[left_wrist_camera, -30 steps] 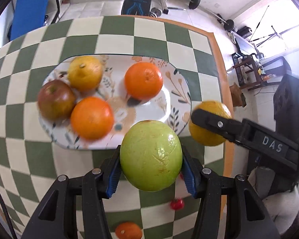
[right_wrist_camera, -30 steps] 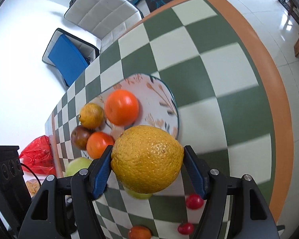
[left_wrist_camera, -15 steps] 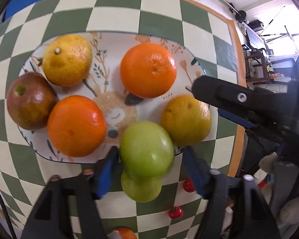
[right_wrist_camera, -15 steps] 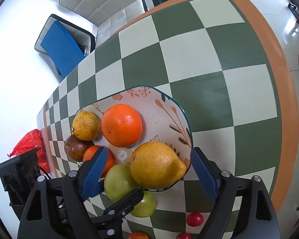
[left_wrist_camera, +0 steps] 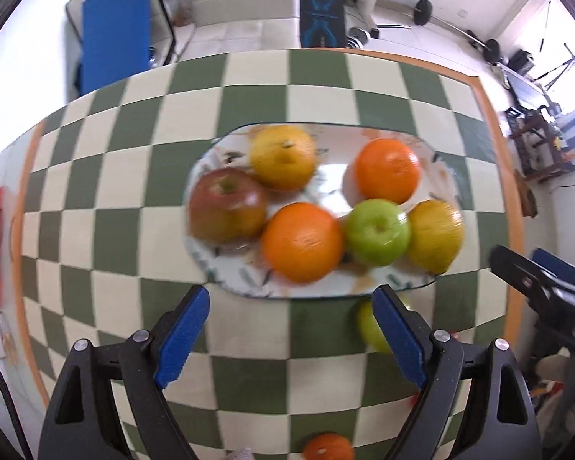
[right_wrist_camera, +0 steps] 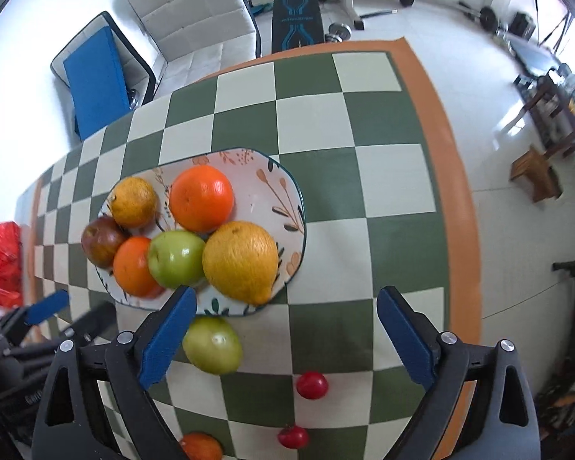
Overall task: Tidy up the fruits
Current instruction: 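Withdraw both open tools from the plate, then grasp the green apple with the right tool while the left tool grasps the orange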
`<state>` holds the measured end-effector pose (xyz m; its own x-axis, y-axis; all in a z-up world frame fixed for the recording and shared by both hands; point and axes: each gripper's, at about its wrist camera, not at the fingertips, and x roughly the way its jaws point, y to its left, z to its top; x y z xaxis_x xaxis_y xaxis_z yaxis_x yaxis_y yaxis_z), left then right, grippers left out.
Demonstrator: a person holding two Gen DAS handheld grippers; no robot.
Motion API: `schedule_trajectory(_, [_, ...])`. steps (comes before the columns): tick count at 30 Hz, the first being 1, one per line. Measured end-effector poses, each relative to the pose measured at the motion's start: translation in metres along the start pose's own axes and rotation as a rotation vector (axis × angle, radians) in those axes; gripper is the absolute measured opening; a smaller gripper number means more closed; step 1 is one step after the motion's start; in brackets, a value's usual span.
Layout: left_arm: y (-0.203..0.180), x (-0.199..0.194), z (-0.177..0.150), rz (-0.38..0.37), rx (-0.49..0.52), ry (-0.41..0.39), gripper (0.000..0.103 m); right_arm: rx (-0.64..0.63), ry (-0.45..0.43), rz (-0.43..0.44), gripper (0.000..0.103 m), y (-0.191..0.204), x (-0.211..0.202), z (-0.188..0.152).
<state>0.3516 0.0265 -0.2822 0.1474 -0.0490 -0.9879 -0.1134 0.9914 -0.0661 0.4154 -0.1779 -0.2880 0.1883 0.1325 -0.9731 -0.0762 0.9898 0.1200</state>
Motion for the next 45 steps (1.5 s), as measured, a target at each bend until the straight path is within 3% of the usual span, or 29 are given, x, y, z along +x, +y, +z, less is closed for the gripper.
schedule_trajectory(4, [0.012, -0.010, -0.014, 0.021, -0.012, -0.016, 0.087, -0.016, -0.035, -0.037, 0.097, 0.010, -0.019, -0.022])
schedule_trajectory(10, [0.007, -0.044, -0.030, 0.053, 0.009, -0.101, 0.087, -0.014, -0.104, -0.066, 0.097, 0.024, -0.058, -0.050])
schedule_trajectory(20, [0.004, -0.126, -0.068, 0.026, 0.034, -0.238, 0.087, -0.029, -0.199, -0.072, 0.097, 0.038, -0.129, -0.092])
schedule_trajectory(34, [-0.004, -0.197, -0.105, -0.007, 0.059, -0.374, 0.087, -0.039, -0.343, -0.056, 0.097, 0.049, -0.228, -0.142])
schedule_trajectory(44, [-0.013, -0.192, -0.114, -0.037, 0.063, -0.361, 0.087, -0.008, -0.354, -0.034, 0.097, 0.044, -0.241, -0.156])
schedule_trajectory(45, [-0.014, -0.189, -0.113, -0.038, 0.065, -0.353, 0.095, -0.001, -0.349, -0.034, 0.097, 0.042, -0.239, -0.156])
